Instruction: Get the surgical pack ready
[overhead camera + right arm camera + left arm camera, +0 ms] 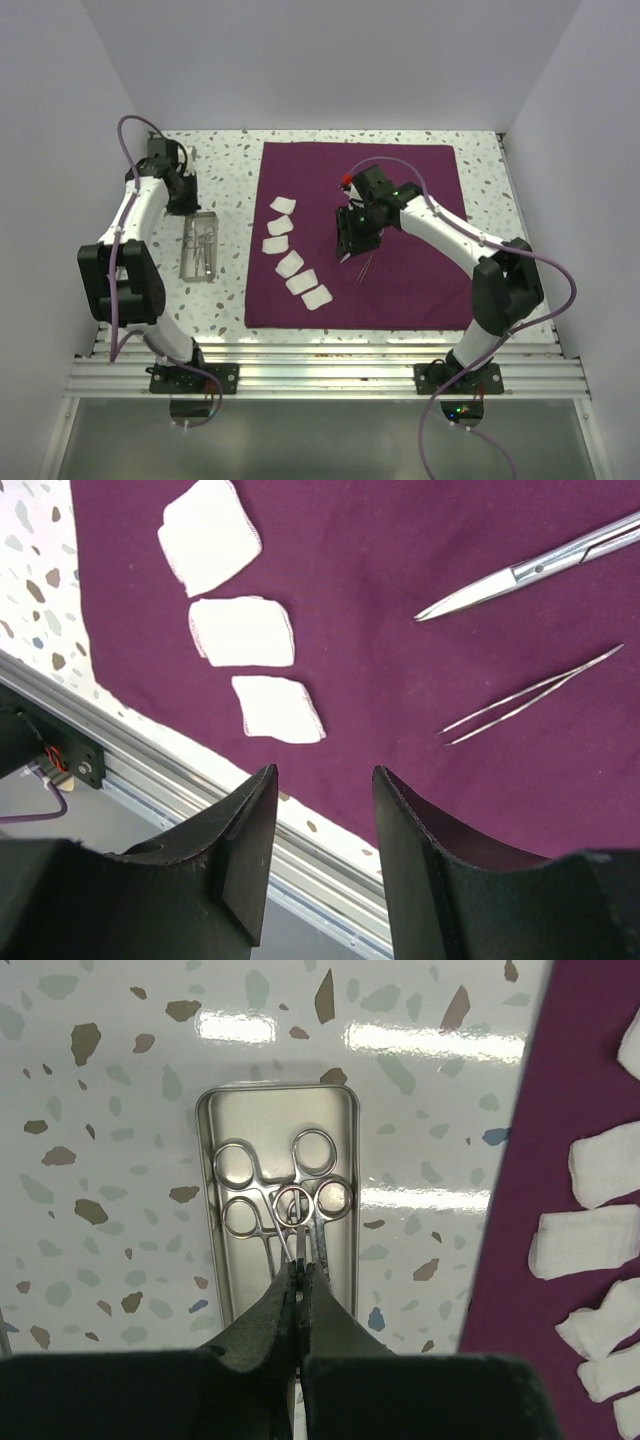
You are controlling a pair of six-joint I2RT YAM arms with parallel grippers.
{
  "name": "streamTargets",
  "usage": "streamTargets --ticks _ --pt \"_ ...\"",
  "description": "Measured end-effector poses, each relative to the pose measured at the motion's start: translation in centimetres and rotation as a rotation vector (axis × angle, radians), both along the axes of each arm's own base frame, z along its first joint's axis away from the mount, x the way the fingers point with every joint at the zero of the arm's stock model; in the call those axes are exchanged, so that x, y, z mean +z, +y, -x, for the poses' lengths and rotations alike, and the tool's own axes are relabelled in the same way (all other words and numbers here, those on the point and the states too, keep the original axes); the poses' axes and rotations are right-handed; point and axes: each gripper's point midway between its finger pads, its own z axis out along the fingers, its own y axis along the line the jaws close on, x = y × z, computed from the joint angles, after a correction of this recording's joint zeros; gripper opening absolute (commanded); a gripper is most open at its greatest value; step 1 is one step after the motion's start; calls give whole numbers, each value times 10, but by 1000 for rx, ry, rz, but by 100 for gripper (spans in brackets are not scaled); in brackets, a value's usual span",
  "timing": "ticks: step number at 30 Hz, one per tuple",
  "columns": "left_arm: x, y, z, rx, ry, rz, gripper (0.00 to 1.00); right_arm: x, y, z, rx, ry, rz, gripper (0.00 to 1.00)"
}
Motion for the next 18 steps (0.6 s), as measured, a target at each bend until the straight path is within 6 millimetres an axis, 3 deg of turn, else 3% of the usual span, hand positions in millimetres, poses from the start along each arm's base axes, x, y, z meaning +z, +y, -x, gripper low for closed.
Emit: streamTargets --ticks 10,18 --pt "-46 4 10 -18 127 -12 0 -8 -1 -1 1 28 4 47" --pt "-64 5 12 -14 179 -6 0 -11 0 0 6 41 0 46"
